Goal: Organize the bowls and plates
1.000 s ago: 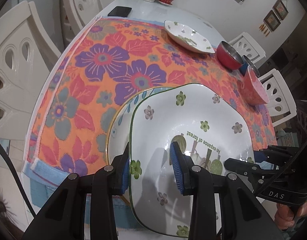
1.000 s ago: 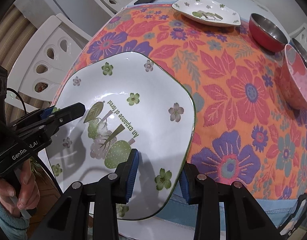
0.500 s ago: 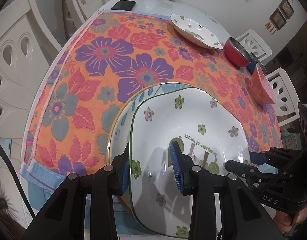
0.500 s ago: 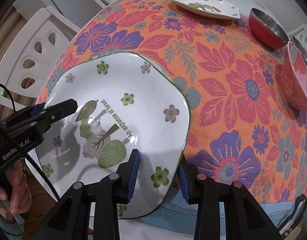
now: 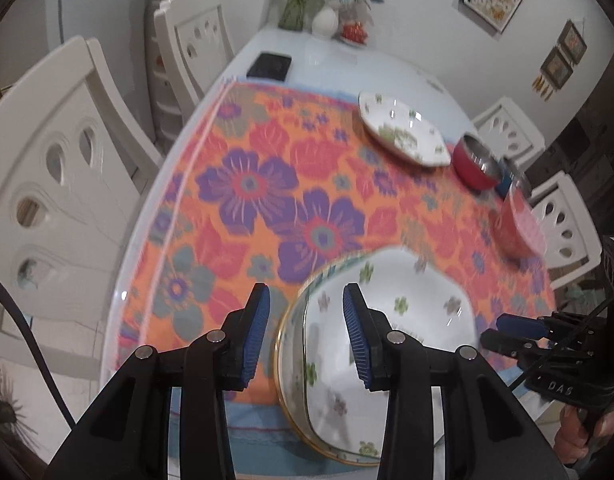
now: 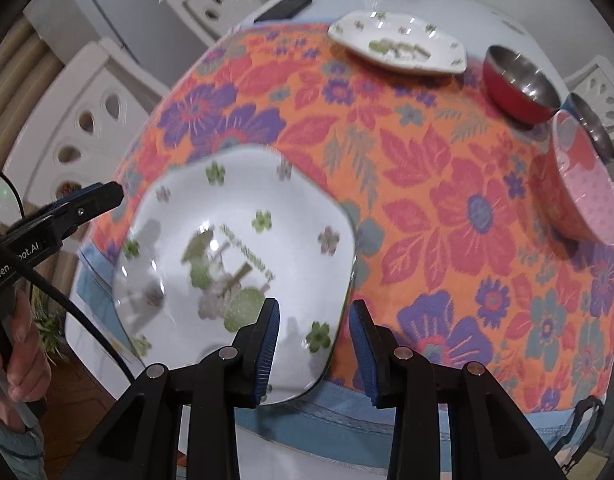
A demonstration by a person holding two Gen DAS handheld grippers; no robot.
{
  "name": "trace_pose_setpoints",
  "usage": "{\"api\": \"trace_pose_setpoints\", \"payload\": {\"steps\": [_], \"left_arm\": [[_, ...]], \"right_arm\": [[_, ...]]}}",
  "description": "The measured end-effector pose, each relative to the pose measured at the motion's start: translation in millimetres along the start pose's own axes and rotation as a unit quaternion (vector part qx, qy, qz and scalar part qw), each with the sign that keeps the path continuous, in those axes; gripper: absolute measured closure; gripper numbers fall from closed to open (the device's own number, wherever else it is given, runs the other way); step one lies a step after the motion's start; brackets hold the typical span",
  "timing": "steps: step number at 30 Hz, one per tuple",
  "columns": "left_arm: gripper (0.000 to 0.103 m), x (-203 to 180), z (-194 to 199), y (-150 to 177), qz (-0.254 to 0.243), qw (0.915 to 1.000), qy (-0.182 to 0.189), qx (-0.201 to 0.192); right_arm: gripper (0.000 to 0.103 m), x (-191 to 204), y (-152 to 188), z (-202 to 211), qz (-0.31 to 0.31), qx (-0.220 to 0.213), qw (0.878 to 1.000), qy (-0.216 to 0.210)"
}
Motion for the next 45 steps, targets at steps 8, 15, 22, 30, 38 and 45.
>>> {"api": "trace_pose_setpoints", "payload": {"steps": [8, 15, 22, 30, 38, 45], "left_arm": [[0.068, -24.0, 25.9, -52.0, -0.033, 0.998, 0.02, -0.051], [0.062, -46.9, 29.4, -102.3, -0.069, 0.9937, 0.039, -0.08], [0.056, -62.9, 5.0, -160.5, -0.089, 0.9909, 0.06, -0.082], [0.038, -98.7, -57.2, -213.1, -0.105, 0.9876, 0.105, -0.051], [0.039, -130.2, -152.3, -233.2, -0.114, 0.9869, 0.114, 0.012], [0.052, -136.5, -220.0, -238.4, -0.111, 0.9865, 0.106, 0.059]], "right_arm": [[0.067, -3.6, -53.2, 60.0, -0.017, -0.082, 0.996, -0.014], [0.067, -18.6, -91.8, 81.7, -0.052, -0.123, 0.991, -0.023], [0.055, -53.9, -126.1, 74.1, -0.13, -0.144, 0.98, -0.043], [0.049, -104.5, -165.3, 48.8, -0.22, -0.172, 0.96, -0.019], [0.049, -146.8, -195.8, -11.1, -0.264, -0.134, 0.955, 0.012], [0.049, -178.2, -211.9, -47.8, -0.285, -0.115, 0.951, 0.03]]}}
Point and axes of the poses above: each gripper's, at about its wrist camera, not at the fingertips, and z roughly against the way its jaws point, x to its left, y to its underside, the point moved 5 cm from there along -z, roughly the way its jaws point, and after that the axes turned 11 degrees about -y, right-handed, at the moved point
